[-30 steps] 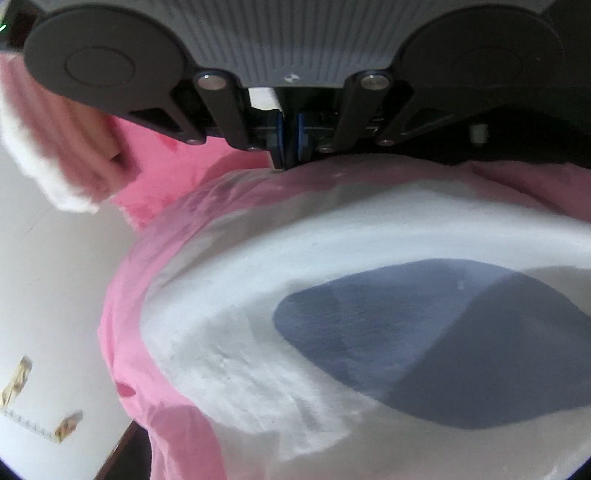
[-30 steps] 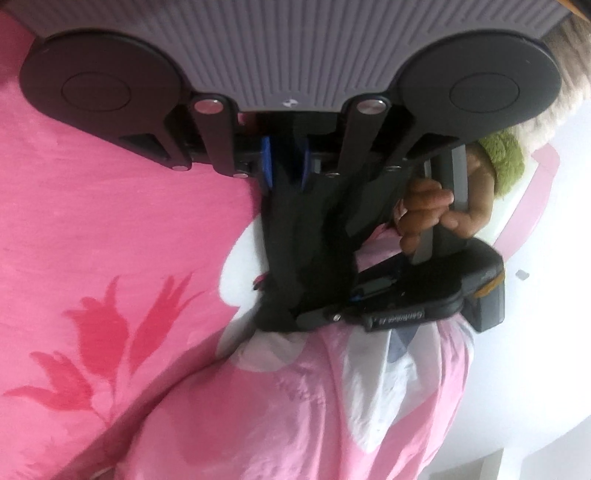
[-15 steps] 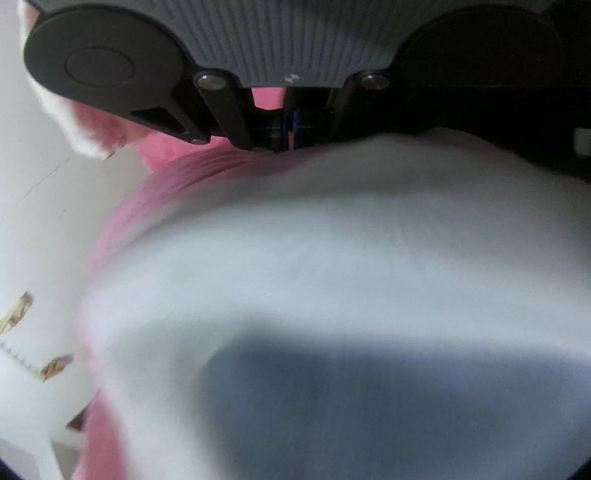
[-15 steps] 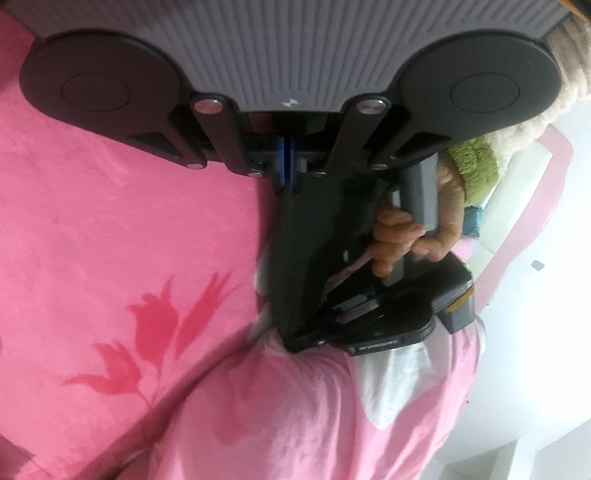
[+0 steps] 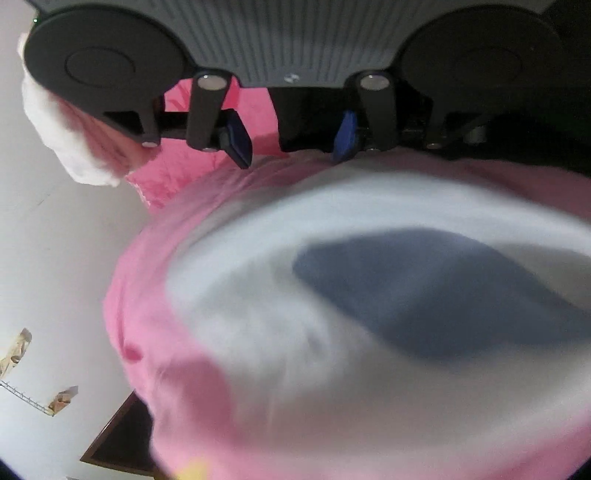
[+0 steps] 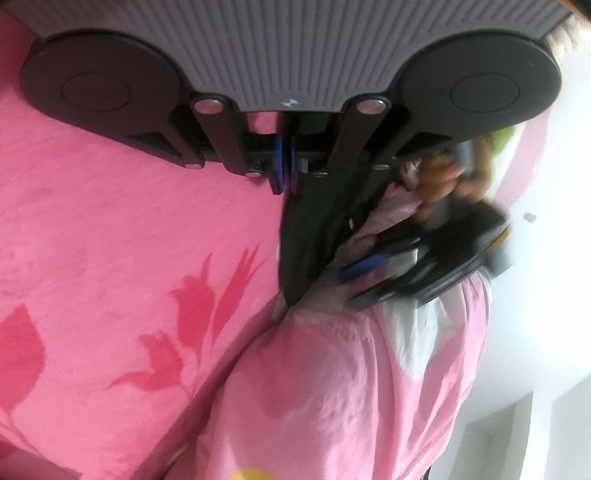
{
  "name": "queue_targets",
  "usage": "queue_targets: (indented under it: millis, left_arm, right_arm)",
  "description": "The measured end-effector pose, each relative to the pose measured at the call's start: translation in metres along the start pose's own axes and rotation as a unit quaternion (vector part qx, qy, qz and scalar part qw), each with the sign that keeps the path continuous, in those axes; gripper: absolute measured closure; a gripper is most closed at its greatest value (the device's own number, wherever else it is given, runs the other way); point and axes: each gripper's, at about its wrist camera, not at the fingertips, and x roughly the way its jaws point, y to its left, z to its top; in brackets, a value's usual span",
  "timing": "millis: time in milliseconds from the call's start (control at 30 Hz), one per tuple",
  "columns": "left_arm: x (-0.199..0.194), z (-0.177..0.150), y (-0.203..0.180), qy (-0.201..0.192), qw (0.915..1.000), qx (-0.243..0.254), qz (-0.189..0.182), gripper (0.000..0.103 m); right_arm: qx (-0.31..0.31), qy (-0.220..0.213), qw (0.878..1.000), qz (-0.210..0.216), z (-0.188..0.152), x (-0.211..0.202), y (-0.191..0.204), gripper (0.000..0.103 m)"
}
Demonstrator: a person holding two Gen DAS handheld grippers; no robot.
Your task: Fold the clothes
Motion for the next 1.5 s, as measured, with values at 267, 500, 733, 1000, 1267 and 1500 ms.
queue_targets:
  millis: [267, 500, 733, 1000, 1267, 1500]
  left_arm:
    - [-0.088, -0.013, 0.029, 0.029, 0.9986, 0.021, 0.04, 0.053]
    - [-0.064, -0.027, 0.081, 0.097, 0.9944, -0.024, 0.036, 0.057]
    - [-0.051, -0.039, 0.11, 0.115, 0.9923, -0.038, 0.024, 0.063]
    - [-0.054, -0.04, 0.118, 0.114, 0.993, -0.019, 0.026, 0.077]
    - [-0.061, -0.041, 0.129, 0.104, 0.994, -0.002, 0.033, 0.092]
    - [-0.068, -0.039, 0.129, 0.097, 0.9946, 0.019, 0.034, 0.089]
  right_arm:
    - [-0.125, -0.007, 0.992, -0.014, -0.003, -0.01, 0.059, 0.096]
    - [-0.435, 0.101, 0.889, -0.101, -0.088, 0.017, 0.187, 0.095]
    - [-0.677, 0.154, 0.696, -0.182, -0.167, 0.083, 0.218, 0.094]
    - [-0.696, 0.19, 0.666, -0.192, -0.169, 0.107, 0.207, 0.095]
    - [-0.592, 0.174, 0.767, -0.175, -0.129, 0.078, 0.22, 0.101]
    - [-0.539, 0.205, 0.804, -0.145, -0.13, 0.072, 0.201, 0.099]
